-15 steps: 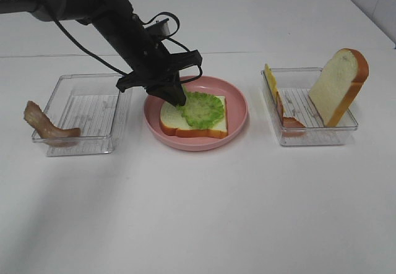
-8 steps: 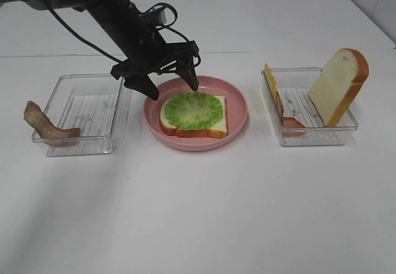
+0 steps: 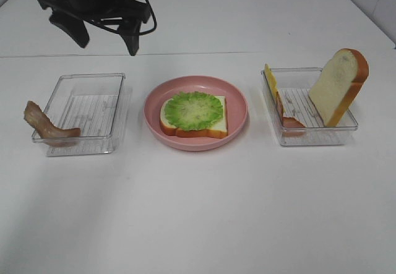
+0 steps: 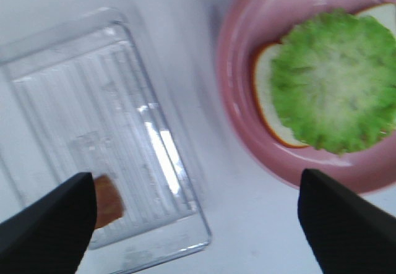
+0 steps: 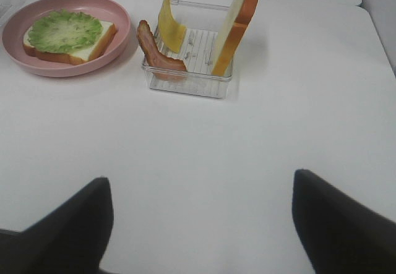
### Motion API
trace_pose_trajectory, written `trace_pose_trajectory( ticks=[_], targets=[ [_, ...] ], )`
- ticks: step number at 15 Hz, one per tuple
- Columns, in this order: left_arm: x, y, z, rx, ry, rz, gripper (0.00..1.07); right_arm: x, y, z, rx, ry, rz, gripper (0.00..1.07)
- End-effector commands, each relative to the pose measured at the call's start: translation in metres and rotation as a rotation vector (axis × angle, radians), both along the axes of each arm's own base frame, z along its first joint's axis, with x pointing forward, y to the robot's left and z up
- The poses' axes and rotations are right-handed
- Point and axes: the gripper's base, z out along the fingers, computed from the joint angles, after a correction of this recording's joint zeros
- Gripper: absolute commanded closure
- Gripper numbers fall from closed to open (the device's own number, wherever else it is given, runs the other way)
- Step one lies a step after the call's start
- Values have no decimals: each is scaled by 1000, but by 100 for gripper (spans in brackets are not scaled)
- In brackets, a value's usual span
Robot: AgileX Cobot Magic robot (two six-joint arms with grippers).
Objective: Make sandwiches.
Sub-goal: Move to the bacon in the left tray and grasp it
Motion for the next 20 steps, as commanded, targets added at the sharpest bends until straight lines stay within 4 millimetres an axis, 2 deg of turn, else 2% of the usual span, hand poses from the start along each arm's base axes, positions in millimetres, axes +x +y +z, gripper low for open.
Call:
trace_pose_trajectory(
  ticks=[1,4,6,7,8,10,11,14,18,20],
  targets=[
    [-14,17,25,29,14,65,24,-1,0,0,1,-19,-8,32],
    [-34,44,47,20,4,110,26,-1,0,0,1,-19,-8,32],
    [-48,60,51,26,18,137,26,-1,0,0,1,-19,-8,32],
    [-69,84,53,35,45,182,26,-1,0,0,1,-19,-8,32],
    [-77,95,52,40,60,205,26,-1,0,0,1,-19,-8,32],
    [-90,110,39,58,118,237,26,-1,0,0,1,-19,-8,32],
    [-92,112,35,64,133,242,26,-1,0,0,1,-19,-8,32],
    [-94,114,6,74,158,241,26,-1,0,0,1,-19,-8,32],
    [-74,123,-32,51,137,322,26,-1,0,0,1,-19,-8,32],
    [-64,122,-53,54,151,320,30,-1,0,0,1,-19,-8,32]
  ],
)
